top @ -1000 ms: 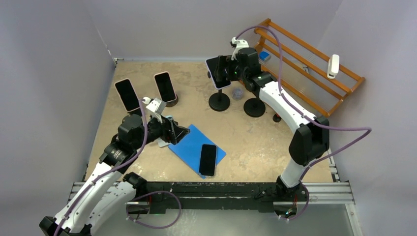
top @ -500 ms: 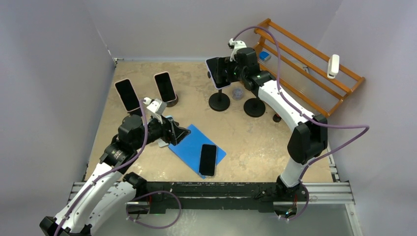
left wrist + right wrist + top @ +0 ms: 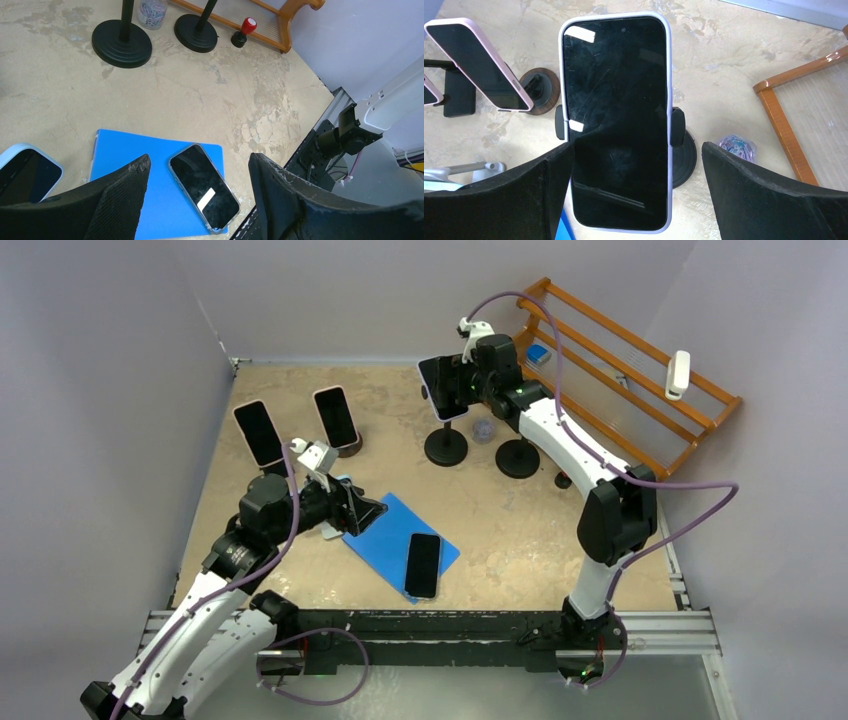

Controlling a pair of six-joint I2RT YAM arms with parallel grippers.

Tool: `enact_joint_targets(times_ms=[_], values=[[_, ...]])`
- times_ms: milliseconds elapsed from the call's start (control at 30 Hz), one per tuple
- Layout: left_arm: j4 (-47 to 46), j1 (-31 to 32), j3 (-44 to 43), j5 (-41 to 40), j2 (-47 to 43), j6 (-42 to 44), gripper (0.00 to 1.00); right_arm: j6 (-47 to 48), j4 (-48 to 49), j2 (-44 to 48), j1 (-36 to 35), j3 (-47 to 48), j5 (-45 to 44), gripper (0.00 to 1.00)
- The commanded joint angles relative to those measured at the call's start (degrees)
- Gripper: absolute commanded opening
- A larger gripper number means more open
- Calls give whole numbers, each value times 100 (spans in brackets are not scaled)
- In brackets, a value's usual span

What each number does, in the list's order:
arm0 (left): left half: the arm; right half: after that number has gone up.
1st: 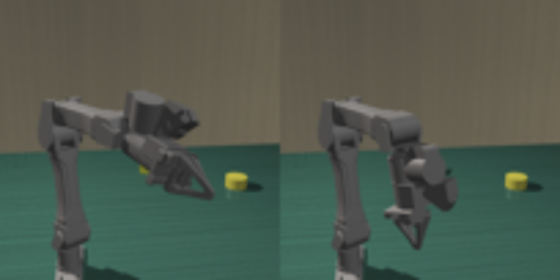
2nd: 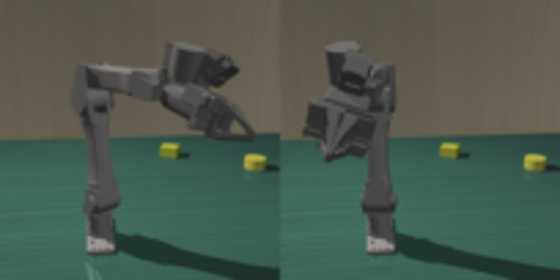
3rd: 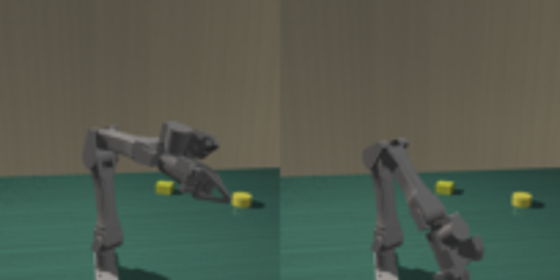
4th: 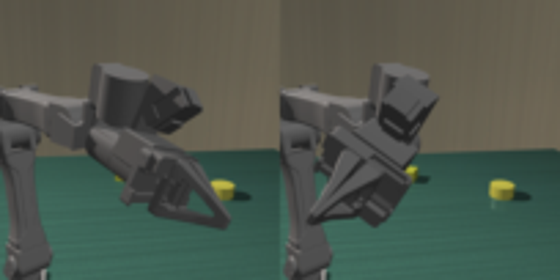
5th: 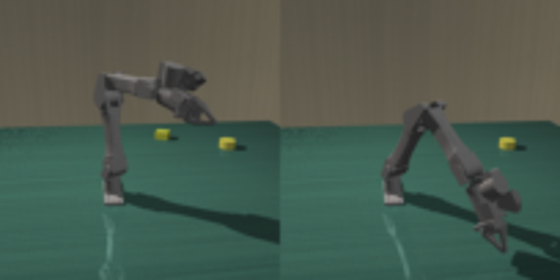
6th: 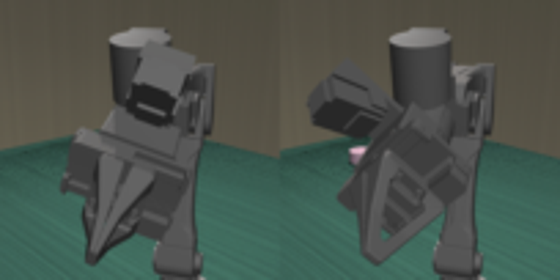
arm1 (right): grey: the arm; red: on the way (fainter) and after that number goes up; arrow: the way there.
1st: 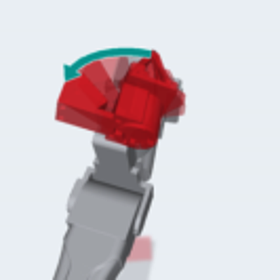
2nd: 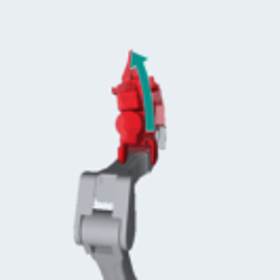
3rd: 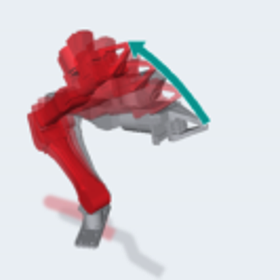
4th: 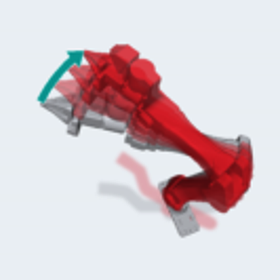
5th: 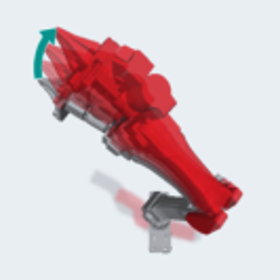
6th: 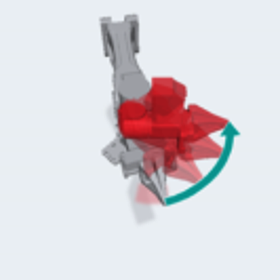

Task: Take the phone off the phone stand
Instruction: Move the phone stand with the phone to the center of the board.

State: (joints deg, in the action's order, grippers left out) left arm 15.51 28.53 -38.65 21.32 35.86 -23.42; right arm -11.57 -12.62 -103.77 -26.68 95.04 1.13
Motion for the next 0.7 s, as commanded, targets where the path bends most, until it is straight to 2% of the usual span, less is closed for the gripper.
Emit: enact_joint_targets(times_ms=[0, 667], values=[[-299, -23, -2, 113, -54, -22, 70, 186, 115, 39, -28, 207, 132, 99], [-312, -23, -1, 162, -47, -31, 70, 268, 310, 475, -188, -70, -163, 99]])
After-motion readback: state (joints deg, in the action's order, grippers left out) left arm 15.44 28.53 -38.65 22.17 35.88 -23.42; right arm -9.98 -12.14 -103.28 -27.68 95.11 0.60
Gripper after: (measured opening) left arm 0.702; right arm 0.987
